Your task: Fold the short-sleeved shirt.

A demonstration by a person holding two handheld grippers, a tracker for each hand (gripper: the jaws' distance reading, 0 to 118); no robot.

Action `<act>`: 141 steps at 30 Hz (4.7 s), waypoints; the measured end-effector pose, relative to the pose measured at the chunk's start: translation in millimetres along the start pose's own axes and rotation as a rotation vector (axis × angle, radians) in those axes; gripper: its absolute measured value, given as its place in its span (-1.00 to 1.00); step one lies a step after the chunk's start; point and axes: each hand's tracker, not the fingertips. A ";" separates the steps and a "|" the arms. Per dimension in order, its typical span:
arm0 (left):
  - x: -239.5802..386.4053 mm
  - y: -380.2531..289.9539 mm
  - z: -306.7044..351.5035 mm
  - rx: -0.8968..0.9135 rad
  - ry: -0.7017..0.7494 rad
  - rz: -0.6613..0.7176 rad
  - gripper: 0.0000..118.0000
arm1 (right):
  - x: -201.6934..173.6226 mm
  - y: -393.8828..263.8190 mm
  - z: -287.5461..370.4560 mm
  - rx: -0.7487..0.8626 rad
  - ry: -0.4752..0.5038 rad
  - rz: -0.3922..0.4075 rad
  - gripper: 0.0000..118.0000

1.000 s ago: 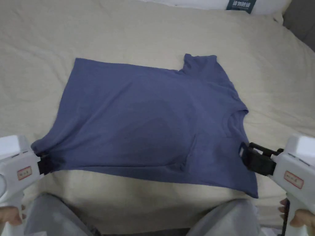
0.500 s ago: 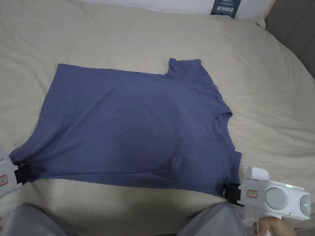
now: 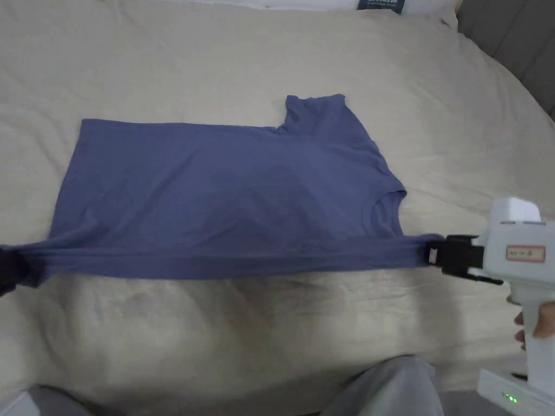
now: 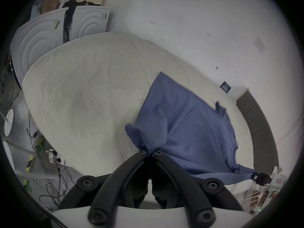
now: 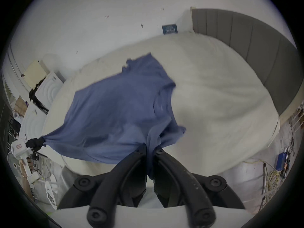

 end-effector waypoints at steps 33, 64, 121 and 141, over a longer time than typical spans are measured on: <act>60.9 16.8 -16.9 0.574 0.235 -0.498 1.00 | -71.2 40.6 11.2 0.540 -0.156 0.200 1.00; 53.6 41.4 -27.2 0.162 0.039 -0.383 0.44 | -109.2 -45.2 56.4 0.662 -0.074 0.158 -0.98; 1.1 83.4 -110.7 -0.164 0.075 -0.137 -0.97 | 9.6 75.0 -114.7 -0.143 -0.130 -0.095 -0.80; -79.1 -54.6 -42.3 -0.261 0.218 -0.119 0.76 | 29.2 -78.5 -34.1 -0.149 -0.161 -0.140 0.03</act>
